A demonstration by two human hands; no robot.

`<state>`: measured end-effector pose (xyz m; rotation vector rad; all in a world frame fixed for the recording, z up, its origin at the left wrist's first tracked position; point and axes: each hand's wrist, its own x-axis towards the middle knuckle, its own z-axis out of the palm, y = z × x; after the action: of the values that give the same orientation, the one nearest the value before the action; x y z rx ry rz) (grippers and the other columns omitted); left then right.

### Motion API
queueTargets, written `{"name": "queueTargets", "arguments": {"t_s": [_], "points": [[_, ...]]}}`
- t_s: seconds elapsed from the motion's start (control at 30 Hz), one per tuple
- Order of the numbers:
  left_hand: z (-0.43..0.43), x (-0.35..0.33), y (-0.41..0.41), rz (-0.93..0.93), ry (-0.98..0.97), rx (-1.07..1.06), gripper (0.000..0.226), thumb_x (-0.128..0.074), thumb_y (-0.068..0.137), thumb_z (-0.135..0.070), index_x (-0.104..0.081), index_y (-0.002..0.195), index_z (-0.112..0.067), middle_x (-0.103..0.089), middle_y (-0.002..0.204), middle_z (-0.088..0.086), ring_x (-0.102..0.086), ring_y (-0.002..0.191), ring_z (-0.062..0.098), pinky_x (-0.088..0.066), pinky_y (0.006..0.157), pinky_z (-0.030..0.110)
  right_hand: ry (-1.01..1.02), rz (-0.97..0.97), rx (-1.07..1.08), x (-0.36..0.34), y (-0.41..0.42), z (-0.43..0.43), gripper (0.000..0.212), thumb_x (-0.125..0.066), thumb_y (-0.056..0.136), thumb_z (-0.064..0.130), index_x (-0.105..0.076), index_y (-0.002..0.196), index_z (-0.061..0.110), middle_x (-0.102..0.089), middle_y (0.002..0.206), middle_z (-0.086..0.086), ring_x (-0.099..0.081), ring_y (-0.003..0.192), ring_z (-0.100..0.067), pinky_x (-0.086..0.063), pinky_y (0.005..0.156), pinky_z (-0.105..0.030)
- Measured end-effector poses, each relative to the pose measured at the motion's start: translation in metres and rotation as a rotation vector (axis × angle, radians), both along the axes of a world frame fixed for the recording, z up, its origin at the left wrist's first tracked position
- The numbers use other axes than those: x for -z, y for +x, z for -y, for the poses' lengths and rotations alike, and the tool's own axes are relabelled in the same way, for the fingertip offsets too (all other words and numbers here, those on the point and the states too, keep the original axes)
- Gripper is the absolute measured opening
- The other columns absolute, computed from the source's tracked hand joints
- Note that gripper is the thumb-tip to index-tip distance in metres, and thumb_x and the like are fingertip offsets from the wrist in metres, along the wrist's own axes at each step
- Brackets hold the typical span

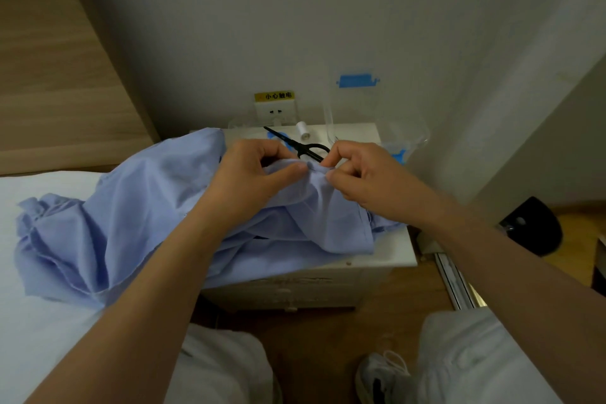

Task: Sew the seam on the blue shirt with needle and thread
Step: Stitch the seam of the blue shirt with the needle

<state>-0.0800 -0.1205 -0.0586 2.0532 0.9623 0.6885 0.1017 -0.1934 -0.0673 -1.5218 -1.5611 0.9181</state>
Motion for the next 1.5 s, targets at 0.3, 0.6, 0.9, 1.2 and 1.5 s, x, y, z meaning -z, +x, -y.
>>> {"name": "queueTargets", "arguments": {"t_s": [0.3, 0.6, 0.9, 1.2, 1.5], "points": [[0.003, -0.009, -0.003, 0.097, -0.192, 0.024, 0.016, -0.061, 0.092, -0.019, -0.073, 0.081, -0.020, -0.072, 0.077, -0.002, -0.067, 0.075, 0.005, -0.051, 0.066, 0.015, -0.033, -0.185, -0.040, -0.004, 0.007, 0.001, 0.022, -0.048, 0.097, -0.001, -0.058, 0.084, 0.015, -0.035, 0.043, 0.009, -0.025, 0.037, -0.004, -0.023, 0.039, -0.020], [0.001, -0.012, -0.008, 0.137, -0.403, 0.132, 0.020, -0.056, 0.092, -0.024, -0.075, 0.086, -0.022, -0.074, 0.091, 0.004, -0.069, 0.089, 0.016, -0.053, 0.075, 0.024, -0.077, -0.286, -0.113, -0.003, 0.011, 0.001, 0.016, -0.049, 0.099, 0.005, -0.058, 0.089, 0.014, -0.036, 0.047, 0.008, -0.024, 0.041, -0.010, -0.022, 0.043, -0.028], [0.003, -0.013, -0.007, 0.173, -0.547, 0.148, 0.021, -0.058, 0.080, -0.029, -0.072, 0.091, -0.019, -0.075, 0.091, 0.003, -0.070, 0.088, 0.016, -0.055, 0.073, 0.022, -0.086, -0.344, -0.189, -0.004, 0.011, 0.002, 0.012, -0.046, 0.100, 0.006, -0.055, 0.093, 0.011, -0.036, 0.048, 0.009, -0.028, 0.041, -0.004, -0.029, 0.040, -0.019], [0.001, -0.010, -0.004, 0.207, -0.618, 0.109, 0.022, -0.062, 0.075, -0.031, -0.074, 0.087, -0.017, -0.074, 0.093, 0.008, -0.068, 0.091, 0.021, -0.055, 0.077, 0.028, -0.078, -0.361, -0.187, -0.002, 0.007, 0.003, 0.015, -0.047, 0.099, 0.007, -0.055, 0.089, 0.014, -0.035, 0.050, 0.006, -0.028, 0.042, -0.006, -0.031, 0.041, -0.021], [0.003, -0.015, -0.004, 0.263, -0.644, 0.126, 0.019, -0.060, 0.075, -0.024, -0.072, 0.086, -0.013, -0.074, 0.081, 0.003, -0.069, 0.076, 0.012, -0.054, 0.064, 0.019, -0.061, -0.361, -0.193, -0.008, 0.008, 0.002, 0.011, -0.046, 0.099, 0.005, -0.054, 0.093, 0.009, -0.034, 0.048, 0.007, -0.029, 0.041, -0.006, -0.031, 0.040, -0.020]]}}
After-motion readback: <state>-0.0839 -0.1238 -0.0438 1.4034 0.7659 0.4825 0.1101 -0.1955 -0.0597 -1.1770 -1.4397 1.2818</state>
